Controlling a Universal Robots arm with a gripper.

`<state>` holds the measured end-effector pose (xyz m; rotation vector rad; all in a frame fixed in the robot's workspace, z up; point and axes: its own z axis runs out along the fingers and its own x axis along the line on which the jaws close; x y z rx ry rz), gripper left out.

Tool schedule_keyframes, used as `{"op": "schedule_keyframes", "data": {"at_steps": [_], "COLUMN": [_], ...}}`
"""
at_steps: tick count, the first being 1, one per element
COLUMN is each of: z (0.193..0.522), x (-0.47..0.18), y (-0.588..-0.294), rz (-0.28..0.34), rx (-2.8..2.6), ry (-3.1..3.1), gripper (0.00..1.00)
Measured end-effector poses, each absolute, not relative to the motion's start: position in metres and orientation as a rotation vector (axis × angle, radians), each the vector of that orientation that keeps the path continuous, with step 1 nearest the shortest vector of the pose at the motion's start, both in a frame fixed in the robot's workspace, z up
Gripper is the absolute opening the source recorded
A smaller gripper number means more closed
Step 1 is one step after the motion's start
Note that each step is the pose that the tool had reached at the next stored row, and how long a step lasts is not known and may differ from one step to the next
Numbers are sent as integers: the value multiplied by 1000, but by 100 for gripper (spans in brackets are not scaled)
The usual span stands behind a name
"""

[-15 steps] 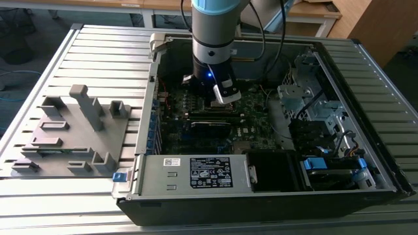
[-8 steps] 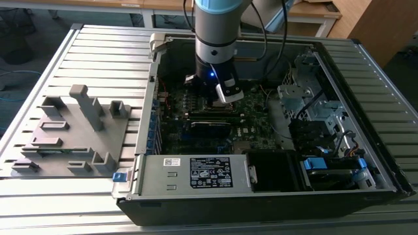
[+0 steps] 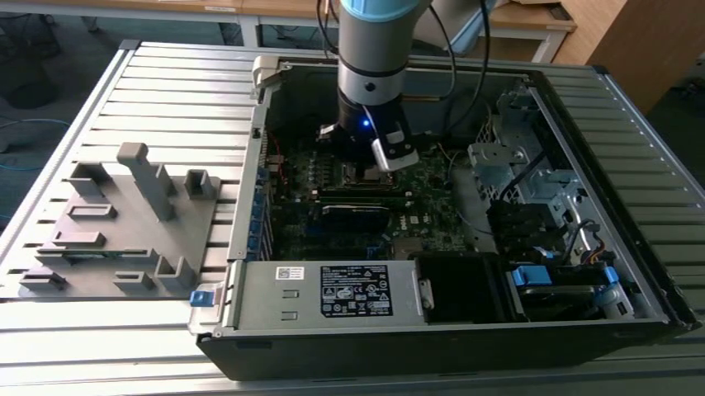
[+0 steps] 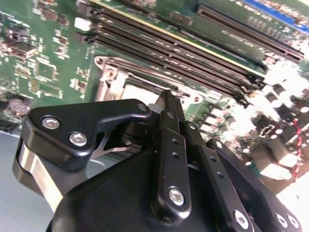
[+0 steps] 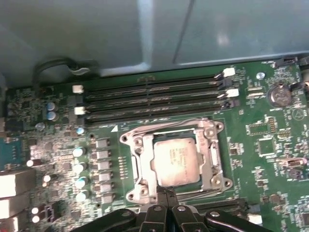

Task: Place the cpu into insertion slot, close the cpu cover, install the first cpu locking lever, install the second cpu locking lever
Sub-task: 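Install the second cpu locking lever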

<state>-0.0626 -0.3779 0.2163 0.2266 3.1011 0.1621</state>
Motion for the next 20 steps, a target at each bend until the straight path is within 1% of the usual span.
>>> {"op": "schedule_keyframes", "data": {"at_steps": [20], "z": [213], "x": [-48], "y": [-357], "rz": [157], "rx": [226], "ry": [3101], "gripper": [10]}}
